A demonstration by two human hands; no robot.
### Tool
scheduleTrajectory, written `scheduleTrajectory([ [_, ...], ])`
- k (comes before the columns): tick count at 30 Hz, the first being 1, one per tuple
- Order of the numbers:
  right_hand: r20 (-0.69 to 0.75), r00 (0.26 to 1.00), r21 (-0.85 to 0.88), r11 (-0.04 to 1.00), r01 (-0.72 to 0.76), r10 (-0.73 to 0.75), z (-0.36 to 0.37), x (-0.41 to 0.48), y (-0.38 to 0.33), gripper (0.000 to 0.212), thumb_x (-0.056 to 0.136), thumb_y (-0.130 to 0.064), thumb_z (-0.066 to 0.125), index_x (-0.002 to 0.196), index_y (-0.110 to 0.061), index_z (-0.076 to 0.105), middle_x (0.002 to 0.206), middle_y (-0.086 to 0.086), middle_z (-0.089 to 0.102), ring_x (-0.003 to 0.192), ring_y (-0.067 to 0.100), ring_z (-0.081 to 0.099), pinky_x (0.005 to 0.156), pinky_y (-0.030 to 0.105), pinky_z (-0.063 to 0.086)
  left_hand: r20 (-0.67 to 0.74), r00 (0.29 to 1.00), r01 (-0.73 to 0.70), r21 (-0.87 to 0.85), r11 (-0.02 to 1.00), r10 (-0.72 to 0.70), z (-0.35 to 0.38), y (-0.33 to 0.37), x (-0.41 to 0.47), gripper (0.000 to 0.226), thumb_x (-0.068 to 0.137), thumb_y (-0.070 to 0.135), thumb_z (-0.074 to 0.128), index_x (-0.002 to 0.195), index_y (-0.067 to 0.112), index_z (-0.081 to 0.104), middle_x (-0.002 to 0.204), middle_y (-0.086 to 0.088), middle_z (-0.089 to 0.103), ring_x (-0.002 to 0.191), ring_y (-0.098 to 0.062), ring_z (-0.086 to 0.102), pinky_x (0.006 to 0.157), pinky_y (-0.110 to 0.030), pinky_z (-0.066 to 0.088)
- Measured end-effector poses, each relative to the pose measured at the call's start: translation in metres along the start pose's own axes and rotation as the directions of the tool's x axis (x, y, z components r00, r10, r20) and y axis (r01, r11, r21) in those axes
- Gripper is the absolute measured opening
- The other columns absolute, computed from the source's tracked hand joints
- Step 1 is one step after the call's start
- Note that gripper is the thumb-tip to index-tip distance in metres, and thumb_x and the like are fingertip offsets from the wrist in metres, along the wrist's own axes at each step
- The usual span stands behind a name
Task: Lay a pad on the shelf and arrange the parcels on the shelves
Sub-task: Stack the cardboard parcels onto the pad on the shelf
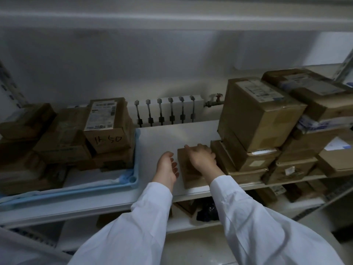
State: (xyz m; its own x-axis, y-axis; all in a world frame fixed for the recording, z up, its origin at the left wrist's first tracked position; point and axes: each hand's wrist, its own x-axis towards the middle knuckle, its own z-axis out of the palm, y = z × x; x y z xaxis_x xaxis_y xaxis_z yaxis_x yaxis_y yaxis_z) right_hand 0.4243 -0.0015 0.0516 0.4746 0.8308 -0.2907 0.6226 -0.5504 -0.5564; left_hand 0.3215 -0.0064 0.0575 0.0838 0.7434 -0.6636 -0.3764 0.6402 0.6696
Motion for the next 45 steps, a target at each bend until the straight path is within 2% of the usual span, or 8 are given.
scheduleTrajectory([
  [4,0.047,0.996,-0.016,0.997,-0.08,0.08,-0.002,0.011,0.022,0.081,0.088,-0.063,0.037,0.148,-0.014,0.015,0.153,0.018,0.013,0.14,0.038,0.015,0.114,0.047,0.014,-0.014,0.999,0.034,0.082,0.996,-0.033,0.011,-0.014,0.002,0.04,0.092,0.024,0.049,0.127,0.004,0.045,0.115,-0.013,0.049,0.104,-0.03,0.046,0.09,-0.034,0.036],
  [9,0.17,0.974,0.088,0.983,-0.164,0.147,0.002,0.022,0.03,0.08,0.087,-0.063,0.04,0.146,-0.014,0.018,0.151,0.018,0.017,0.137,0.04,0.02,0.113,0.048,0.019,-0.015,0.997,0.084,0.183,0.98,-0.082,0.014,-0.025,0.007,0.022,0.094,0.023,0.047,0.078,0.008,0.047,0.076,-0.003,0.047,0.065,-0.018,0.045,0.058,-0.027,0.04],
  [17,0.174,0.963,0.125,0.966,-0.228,0.205,0.007,0.032,0.031,0.071,0.087,-0.06,0.043,0.139,-0.013,0.035,0.144,0.015,0.035,0.131,0.036,0.031,0.107,0.042,0.024,0.025,0.999,0.036,0.273,0.961,-0.045,0.0,-0.03,0.03,0.015,0.09,0.029,0.056,0.096,0.015,0.059,0.087,-0.005,0.063,0.081,-0.02,0.055,0.075,-0.031,0.042],
  [20,0.154,0.959,0.168,0.95,-0.262,0.238,0.008,0.031,0.032,0.065,0.088,-0.055,0.045,0.137,-0.013,0.038,0.142,0.016,0.036,0.129,0.037,0.033,0.105,0.041,0.028,0.039,0.998,0.029,0.287,0.957,-0.042,-0.005,-0.023,0.03,0.031,0.089,0.026,0.059,0.117,0.018,0.049,0.101,-0.009,0.062,0.085,-0.023,0.057,0.073,-0.033,0.042],
  [25,0.024,0.973,0.275,0.934,-0.226,0.228,0.003,0.024,0.021,0.05,0.09,-0.041,0.05,0.128,-0.008,0.047,0.135,0.019,0.043,0.123,0.037,0.041,0.102,0.041,0.035,0.098,0.992,-0.096,0.142,0.985,0.082,-0.015,-0.006,0.028,0.037,0.089,0.006,0.058,0.118,0.023,0.042,0.1,-0.011,0.059,0.084,-0.027,0.061,0.052,-0.032,0.055],
  [31,-0.075,0.988,0.681,0.731,-0.048,0.134,-0.014,0.005,-0.005,0.055,0.087,-0.046,0.055,0.129,-0.011,0.048,0.125,0.012,0.055,0.111,0.032,0.053,0.097,0.046,0.044,0.15,0.96,-0.231,-0.049,0.972,0.235,-0.021,0.033,0.011,0.056,0.083,0.004,0.064,0.133,0.012,0.041,0.116,-0.014,0.057,0.092,-0.026,0.057,0.084,-0.047,0.05],
  [40,-0.081,0.988,0.914,0.387,0.125,-0.13,-0.033,-0.043,-0.075,0.029,0.091,-0.042,0.052,0.109,-0.02,0.052,0.105,0.001,0.063,0.094,0.021,0.059,0.085,0.034,0.046,0.146,0.868,-0.435,-0.24,0.868,0.475,-0.043,0.085,-0.043,0.029,0.082,0.009,0.066,0.108,0.019,0.057,0.11,-0.006,0.064,0.101,-0.023,0.06,0.082,-0.041,0.051],
  [45,-0.044,0.973,0.916,0.38,0.13,-0.226,-0.033,-0.063,-0.121,0.026,0.088,-0.042,0.056,0.104,-0.02,0.056,0.094,-0.004,0.064,0.091,0.019,0.059,0.083,0.033,0.046,0.053,0.775,-0.604,-0.228,0.763,0.63,-0.069,0.116,-0.065,0.023,0.082,0.02,0.068,0.101,0.03,0.058,0.106,0.002,0.066,0.096,-0.017,0.063,0.079,-0.037,0.053],
])
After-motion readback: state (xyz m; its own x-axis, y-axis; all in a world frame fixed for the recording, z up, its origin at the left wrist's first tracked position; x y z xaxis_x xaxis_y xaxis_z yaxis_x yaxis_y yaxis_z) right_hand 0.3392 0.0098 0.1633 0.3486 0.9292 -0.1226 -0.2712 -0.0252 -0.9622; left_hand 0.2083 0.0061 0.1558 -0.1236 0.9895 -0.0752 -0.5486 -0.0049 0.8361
